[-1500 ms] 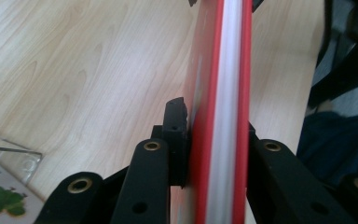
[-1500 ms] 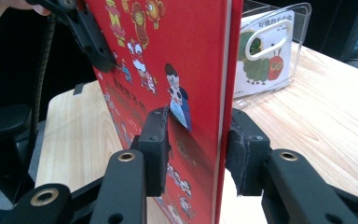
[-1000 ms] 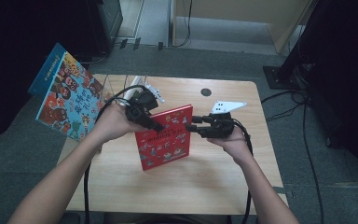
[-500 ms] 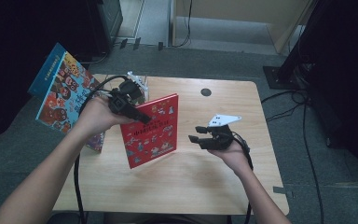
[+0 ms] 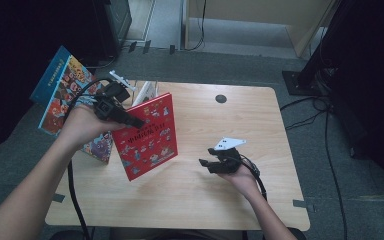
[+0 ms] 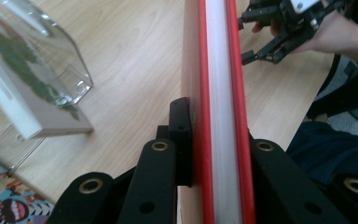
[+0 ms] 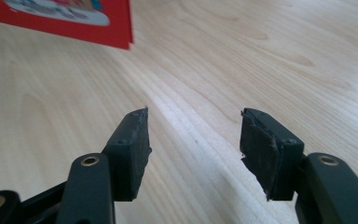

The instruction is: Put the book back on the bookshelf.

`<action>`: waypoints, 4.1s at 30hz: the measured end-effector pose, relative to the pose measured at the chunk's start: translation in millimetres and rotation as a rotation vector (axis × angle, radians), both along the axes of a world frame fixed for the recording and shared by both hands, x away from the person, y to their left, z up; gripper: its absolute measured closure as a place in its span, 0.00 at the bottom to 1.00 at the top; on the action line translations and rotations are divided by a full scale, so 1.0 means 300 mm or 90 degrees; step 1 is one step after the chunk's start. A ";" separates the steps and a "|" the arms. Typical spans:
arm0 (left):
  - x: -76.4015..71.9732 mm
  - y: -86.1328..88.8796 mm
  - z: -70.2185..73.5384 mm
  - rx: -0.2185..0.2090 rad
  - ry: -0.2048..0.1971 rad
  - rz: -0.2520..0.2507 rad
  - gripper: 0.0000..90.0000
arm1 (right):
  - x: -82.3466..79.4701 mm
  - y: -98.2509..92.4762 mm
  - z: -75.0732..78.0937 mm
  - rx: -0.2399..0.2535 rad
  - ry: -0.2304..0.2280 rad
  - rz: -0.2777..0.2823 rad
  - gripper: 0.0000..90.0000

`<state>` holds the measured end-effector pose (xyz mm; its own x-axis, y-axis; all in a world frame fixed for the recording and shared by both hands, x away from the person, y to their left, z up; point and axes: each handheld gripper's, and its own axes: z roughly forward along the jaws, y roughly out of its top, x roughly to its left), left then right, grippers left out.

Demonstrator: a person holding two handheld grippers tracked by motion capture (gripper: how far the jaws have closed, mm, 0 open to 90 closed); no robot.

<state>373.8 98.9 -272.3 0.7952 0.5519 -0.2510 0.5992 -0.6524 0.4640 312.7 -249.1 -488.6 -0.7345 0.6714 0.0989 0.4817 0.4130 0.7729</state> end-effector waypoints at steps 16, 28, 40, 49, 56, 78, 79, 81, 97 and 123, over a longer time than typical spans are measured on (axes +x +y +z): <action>-0.020 0.208 0.017 -0.029 0.001 0.092 0.89 | 0.005 0.014 -0.091 -0.032 0.034 -0.029 0.46; -0.028 0.347 0.037 -0.030 -0.003 0.164 0.89 | -0.013 0.020 -0.113 -0.045 -0.023 -0.038 0.44; 0.012 0.448 0.017 -0.012 0.008 0.228 0.89 | -0.015 0.022 -0.113 -0.046 -0.023 -0.044 0.43; 0.070 0.448 0.002 -0.003 0.005 0.275 0.89 | -0.015 0.022 -0.113 -0.046 -0.023 -0.045 0.42; 0.125 0.424 -0.010 0.002 -0.002 0.294 0.89 | -0.014 0.022 -0.113 -0.047 -0.023 -0.047 0.42; 0.262 0.365 -0.076 0.006 -0.021 0.328 0.89 | -0.014 0.023 -0.113 -0.048 -0.023 -0.048 0.41; 0.263 0.365 -0.076 0.008 -0.021 0.329 0.89 | -0.014 0.023 -0.113 -0.047 -0.023 -0.049 0.41; 0.266 0.368 -0.075 0.010 -0.013 0.326 0.89 | -0.014 0.023 -0.113 -0.047 -0.023 -0.049 0.41; 0.306 0.374 -0.058 0.066 0.065 0.307 0.87 | -0.015 0.023 -0.113 -0.047 -0.022 -0.050 0.41; 0.404 0.378 -0.043 0.024 0.070 0.399 0.89 | -0.014 0.024 -0.113 -0.047 -0.024 -0.049 0.42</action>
<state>495.1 212.2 -285.1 0.2891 0.9142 -0.2841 0.9151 -0.1768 0.3623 308.7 -241.9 -522.5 -0.6830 0.7302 0.0207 0.4855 0.4325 0.7597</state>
